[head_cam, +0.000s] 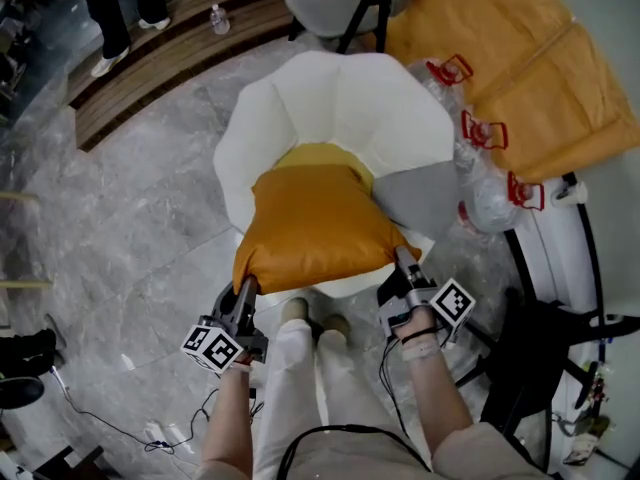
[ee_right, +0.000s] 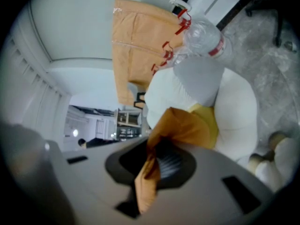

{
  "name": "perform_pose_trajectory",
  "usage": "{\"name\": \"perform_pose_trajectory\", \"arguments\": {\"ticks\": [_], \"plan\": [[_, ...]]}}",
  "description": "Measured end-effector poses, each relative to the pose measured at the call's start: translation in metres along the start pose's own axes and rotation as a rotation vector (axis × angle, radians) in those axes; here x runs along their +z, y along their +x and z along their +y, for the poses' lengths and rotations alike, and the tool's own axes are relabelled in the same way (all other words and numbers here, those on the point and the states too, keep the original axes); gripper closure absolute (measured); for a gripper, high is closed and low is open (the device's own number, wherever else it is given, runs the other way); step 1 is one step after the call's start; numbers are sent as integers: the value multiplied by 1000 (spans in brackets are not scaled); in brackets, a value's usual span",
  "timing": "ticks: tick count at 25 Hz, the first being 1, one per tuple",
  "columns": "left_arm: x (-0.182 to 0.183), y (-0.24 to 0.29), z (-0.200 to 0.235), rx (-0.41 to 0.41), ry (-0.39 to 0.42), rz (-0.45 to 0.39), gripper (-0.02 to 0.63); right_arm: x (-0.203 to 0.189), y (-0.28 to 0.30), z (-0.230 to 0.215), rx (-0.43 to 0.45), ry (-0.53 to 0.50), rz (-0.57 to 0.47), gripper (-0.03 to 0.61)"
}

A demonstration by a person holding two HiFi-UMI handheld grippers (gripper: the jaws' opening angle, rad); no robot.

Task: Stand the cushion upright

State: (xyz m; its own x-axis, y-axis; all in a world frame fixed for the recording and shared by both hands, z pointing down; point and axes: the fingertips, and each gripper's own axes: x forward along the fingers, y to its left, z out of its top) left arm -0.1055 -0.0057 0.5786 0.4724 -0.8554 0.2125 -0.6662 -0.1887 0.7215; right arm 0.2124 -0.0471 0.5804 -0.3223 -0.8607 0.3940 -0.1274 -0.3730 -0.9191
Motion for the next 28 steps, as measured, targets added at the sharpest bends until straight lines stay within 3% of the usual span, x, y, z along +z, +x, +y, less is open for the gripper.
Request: {"name": "perform_pose_trajectory", "arguments": {"ticks": [7, 11, 14, 17, 21, 25, 28], "plan": [[33, -2, -10, -3, 16, -64, 537, -9, -3, 28, 11, 8, 42, 520], [38, 7, 14, 75, 12, -64, 537, -17, 15, 21, -6, -101, 115, 518], [50, 18, 23, 90, 12, -85, 537, -21, 27, 29, 17, -207, 166, 500], [63, 31, 31, 102, 19, -117, 537, -21, 35, 48, 86, -359, 237, 459], [76, 45, 36, 83, 28, -133, 537, -31, 28, 70, 188, -657, 313, 417], [84, 52, 40, 101, 72, -132, 537, -20, 29, 64, 117, -992, 286, 374], [87, 60, 45, 127, 109, -141, 537, -15, 37, 65, 88, -1148, 265, 339]]}}
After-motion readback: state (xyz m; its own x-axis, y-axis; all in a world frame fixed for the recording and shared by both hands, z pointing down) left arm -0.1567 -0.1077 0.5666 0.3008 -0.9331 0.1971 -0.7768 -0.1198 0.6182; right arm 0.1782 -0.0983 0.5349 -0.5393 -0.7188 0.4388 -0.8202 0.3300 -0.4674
